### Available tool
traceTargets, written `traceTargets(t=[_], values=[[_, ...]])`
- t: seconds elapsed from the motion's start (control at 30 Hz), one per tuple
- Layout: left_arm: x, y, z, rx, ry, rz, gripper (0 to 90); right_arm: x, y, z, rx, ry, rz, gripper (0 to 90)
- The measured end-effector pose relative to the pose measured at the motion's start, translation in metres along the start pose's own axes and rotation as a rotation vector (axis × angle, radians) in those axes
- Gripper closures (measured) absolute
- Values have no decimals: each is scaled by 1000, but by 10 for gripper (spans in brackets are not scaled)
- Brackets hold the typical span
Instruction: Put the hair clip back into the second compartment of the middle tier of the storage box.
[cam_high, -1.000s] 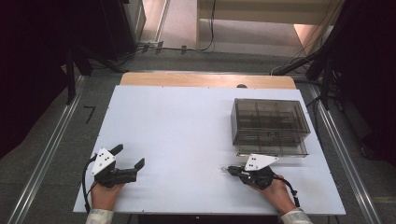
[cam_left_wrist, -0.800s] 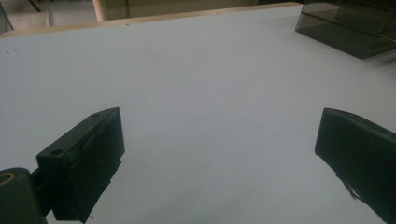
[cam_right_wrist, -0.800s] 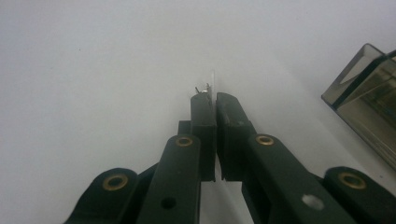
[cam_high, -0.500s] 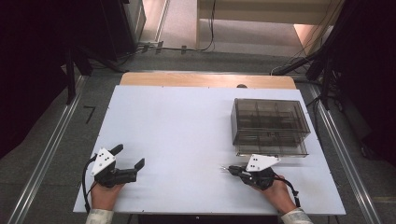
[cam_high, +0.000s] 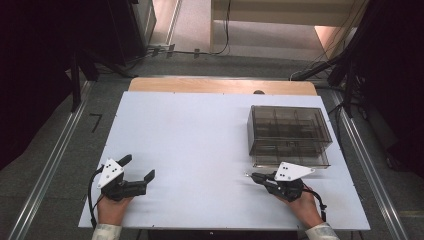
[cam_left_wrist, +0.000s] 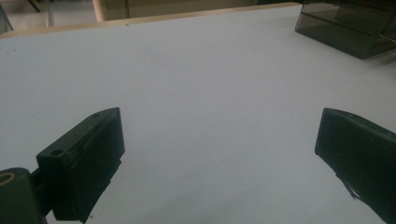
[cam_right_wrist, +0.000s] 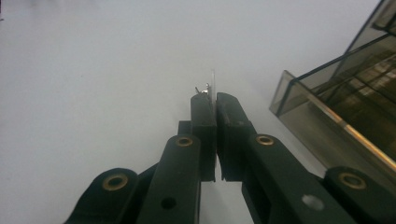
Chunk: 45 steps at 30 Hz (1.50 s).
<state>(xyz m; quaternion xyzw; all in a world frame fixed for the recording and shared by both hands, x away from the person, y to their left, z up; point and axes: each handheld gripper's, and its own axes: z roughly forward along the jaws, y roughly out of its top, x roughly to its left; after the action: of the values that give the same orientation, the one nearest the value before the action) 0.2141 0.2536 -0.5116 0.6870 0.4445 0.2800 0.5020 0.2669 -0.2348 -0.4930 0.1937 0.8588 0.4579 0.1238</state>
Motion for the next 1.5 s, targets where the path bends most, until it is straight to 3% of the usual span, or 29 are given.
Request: traceTargets(t=[0.53, 1.0, 1.5], values=[[0, 0, 0, 0, 1, 0, 19, -13, 2, -25, -72, -60, 17, 844], [0, 0, 0, 0, 0, 0, 19, -19, 2, -35, -115, -95, 34, 844], [0, 0, 0, 0, 1, -2, 19, -39, -7, -56, -163, -247, 115, 844]])
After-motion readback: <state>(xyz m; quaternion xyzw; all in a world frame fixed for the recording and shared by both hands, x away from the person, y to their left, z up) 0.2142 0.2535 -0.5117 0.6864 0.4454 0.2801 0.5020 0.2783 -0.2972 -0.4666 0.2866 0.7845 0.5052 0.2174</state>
